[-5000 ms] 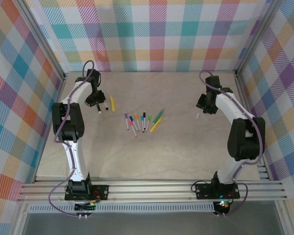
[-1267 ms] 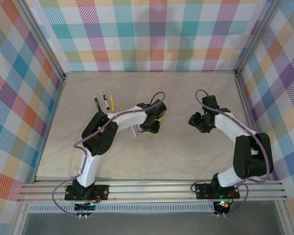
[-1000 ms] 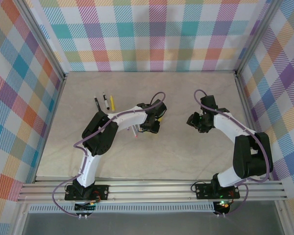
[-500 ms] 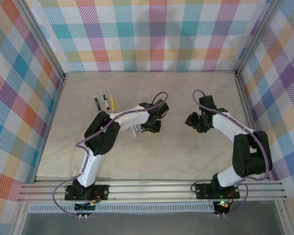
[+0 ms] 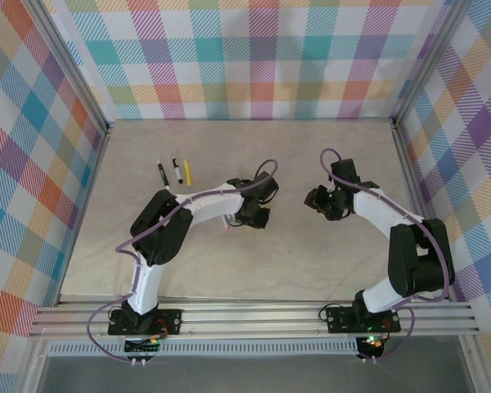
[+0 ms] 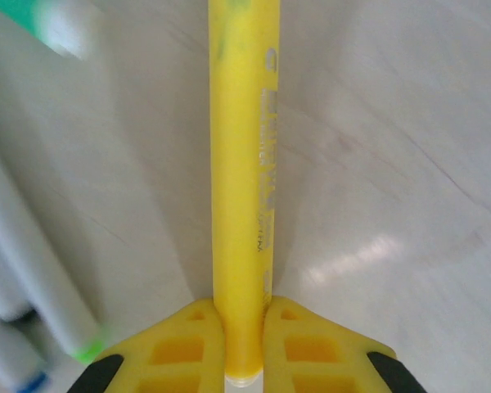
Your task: Open the pen caps
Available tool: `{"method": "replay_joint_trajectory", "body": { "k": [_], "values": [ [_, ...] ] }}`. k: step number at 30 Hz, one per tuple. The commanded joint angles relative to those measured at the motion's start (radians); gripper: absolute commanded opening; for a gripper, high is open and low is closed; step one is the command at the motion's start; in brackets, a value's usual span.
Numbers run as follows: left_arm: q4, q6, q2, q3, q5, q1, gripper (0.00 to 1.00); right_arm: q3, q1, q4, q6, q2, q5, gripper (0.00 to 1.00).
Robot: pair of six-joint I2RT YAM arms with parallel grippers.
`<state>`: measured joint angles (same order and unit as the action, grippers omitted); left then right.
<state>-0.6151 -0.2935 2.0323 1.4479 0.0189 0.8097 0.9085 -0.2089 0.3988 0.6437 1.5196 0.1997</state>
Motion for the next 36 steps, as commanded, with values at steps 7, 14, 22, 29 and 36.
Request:
{"method": "replay_joint_trajectory", "body": {
  "k": [7, 14, 22, 29, 36],
  "values": [
    [0.104, 0.022, -0.186, -0.073, 0.343, 0.03, 0.0, -0.026, -0.011, -0.143, 0.081, -0.01, 0.193, 0.51],
    [0.095, 0.016, -0.214, -0.056, 0.392, 0.029, 0.0, -0.038, -0.03, -0.202, 0.126, -0.03, 0.254, 0.54],
    [0.08, 0.014, -0.198, -0.05, 0.389, 0.03, 0.0, -0.042, -0.04, -0.199, 0.144, -0.076, 0.215, 0.54],
    [0.071, 0.008, -0.18, -0.034, 0.377, 0.03, 0.0, -0.042, -0.041, -0.188, 0.177, -0.096, 0.173, 0.54],
    [0.069, 0.006, -0.16, -0.022, 0.381, 0.03, 0.0, -0.047, -0.041, -0.2, 0.192, -0.123, 0.159, 0.53]
  ]
}}
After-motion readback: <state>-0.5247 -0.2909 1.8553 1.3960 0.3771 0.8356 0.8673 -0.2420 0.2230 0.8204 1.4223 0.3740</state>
